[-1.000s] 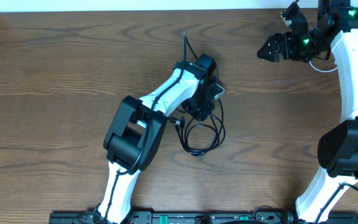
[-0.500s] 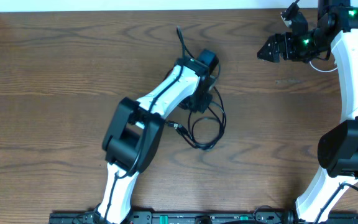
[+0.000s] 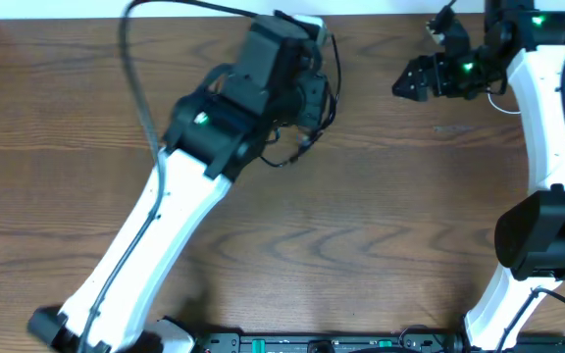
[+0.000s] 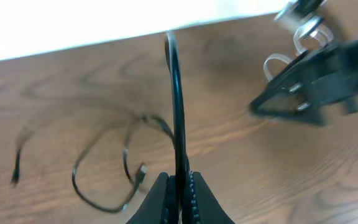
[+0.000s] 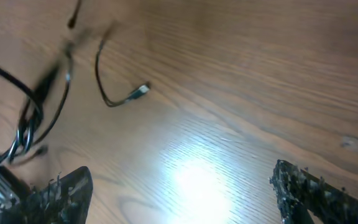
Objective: Untangle cables
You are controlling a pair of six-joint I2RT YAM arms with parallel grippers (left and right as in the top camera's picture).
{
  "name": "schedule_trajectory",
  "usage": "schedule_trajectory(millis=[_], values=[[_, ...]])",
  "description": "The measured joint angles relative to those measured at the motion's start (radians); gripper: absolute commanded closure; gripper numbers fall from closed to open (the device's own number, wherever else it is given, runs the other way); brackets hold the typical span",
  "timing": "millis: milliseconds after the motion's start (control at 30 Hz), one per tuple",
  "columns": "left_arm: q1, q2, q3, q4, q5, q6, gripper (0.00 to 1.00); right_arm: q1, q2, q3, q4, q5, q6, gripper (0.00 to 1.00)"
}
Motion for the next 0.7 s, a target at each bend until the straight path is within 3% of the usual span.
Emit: schedule_trajectory(millis=[367,700], values=[[0.04,-0.026,-0.002,0.11,0.0,-0.09,0.92,0.077,0.0,0.0,0.039,-0.114,0.008,0.12],[0.074,-0.119,-0.004,0.23,-0.002,-0.195,0.93,0.077,0.0,-0.031,0.178,-0.123,0.14,0.13]])
